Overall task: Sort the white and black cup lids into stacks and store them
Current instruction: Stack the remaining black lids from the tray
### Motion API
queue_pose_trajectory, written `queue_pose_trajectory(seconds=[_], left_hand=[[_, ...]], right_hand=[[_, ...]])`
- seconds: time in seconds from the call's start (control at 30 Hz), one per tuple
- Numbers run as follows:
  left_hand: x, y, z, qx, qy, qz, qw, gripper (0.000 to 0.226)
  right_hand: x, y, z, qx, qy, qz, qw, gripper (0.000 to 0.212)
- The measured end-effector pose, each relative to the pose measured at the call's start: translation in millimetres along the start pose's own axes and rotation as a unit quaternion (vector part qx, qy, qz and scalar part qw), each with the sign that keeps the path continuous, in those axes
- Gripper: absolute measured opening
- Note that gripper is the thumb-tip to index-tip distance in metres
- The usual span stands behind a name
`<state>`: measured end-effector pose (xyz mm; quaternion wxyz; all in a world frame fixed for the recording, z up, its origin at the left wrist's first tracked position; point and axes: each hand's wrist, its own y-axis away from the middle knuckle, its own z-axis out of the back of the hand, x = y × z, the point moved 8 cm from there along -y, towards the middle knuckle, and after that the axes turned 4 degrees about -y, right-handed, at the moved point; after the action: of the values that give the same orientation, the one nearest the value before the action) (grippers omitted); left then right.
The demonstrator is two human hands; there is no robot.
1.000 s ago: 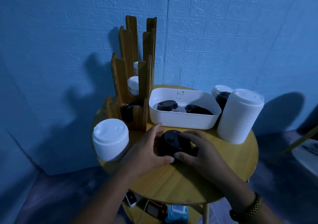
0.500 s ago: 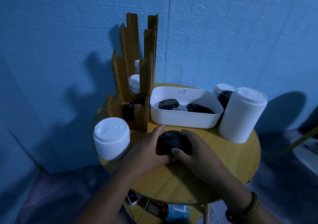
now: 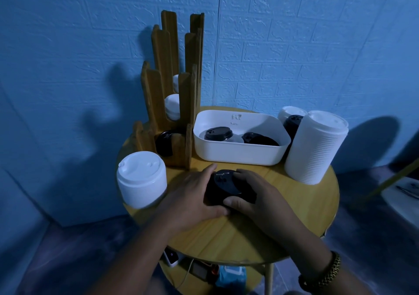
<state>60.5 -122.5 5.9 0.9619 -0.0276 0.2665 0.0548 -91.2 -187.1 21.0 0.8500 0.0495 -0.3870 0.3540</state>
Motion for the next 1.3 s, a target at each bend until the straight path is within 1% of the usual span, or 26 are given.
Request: queue_pose_trajectory(seconds=[0.1, 0.13, 0.27, 0.3, 0.4, 0.47, 0.6, 0.87, 0.97, 1.03, 1.13, 1.23, 1.3], left_hand=[[-4, 1, 1, 0.001, -0.026, -0.013, 1.0, 0.098], [-5, 1, 1, -0.001, -0.034, -0.016, 0.999, 0.096], [-2, 1, -1, 0.007, -0.042, -0.009, 0.999, 0.096], [-1, 1, -2, 0.009, -0.038, -0.008, 0.999, 0.094], [0, -1, 0, 0.002, -0.007, -0.006, 1.0, 0.077], [0, -2, 1, -0.006, 0.002, -0.009, 1.0, 0.072], [-1, -5, 3, -0.013, 0.01, -0.012, 1.0, 0.072], [3, -3, 0, -0.004, 0.015, -0.016, 1.0, 0.077], [3, -1, 3, -0.017, 0.049, -0.011, 0.999, 0.073], [3, -1, 7, -0.027, 0.046, -0.013, 0.998, 0.07], [2, -1, 8, -0.023, 0.064, -0.015, 0.998, 0.071], [3, 1, 6, -0.019, 0.081, -0.009, 0.997, 0.07], [6, 0, 7, -0.035, 0.102, 0.003, 0.994, 0.065]], right_hand=[[0, 3, -2, -0.006, 0.038, 0.009, 0.999, 0.088], [-1, 2, -3, -0.001, 0.042, 0.013, 0.999, 0.088], [-9, -1, 1, 0.042, -0.029, 0.001, 0.999, 0.067], [-10, -1, 2, 0.046, -0.024, 0.004, 0.999, 0.065], [-10, -1, 3, 0.036, -0.017, 0.013, 0.999, 0.063], [-11, 0, 2, 0.032, -0.017, 0.014, 0.999, 0.064], [-12, -4, 1, 0.04, -0.017, 0.017, 0.999, 0.064], [-9, -6, 2, 0.038, -0.007, 0.02, 0.999, 0.065], [-6, -6, 1, 0.038, 0.008, 0.027, 0.999, 0.065], [-5, -6, 1, 0.036, 0.012, 0.028, 0.999, 0.064], [-4, -8, 1, 0.04, 0.021, 0.028, 0.999, 0.06], [0, -13, 3, 0.058, 0.067, 0.039, 0.995, 0.056], [7, -19, 11, 0.043, 0.078, 0.054, 0.994, 0.051]])
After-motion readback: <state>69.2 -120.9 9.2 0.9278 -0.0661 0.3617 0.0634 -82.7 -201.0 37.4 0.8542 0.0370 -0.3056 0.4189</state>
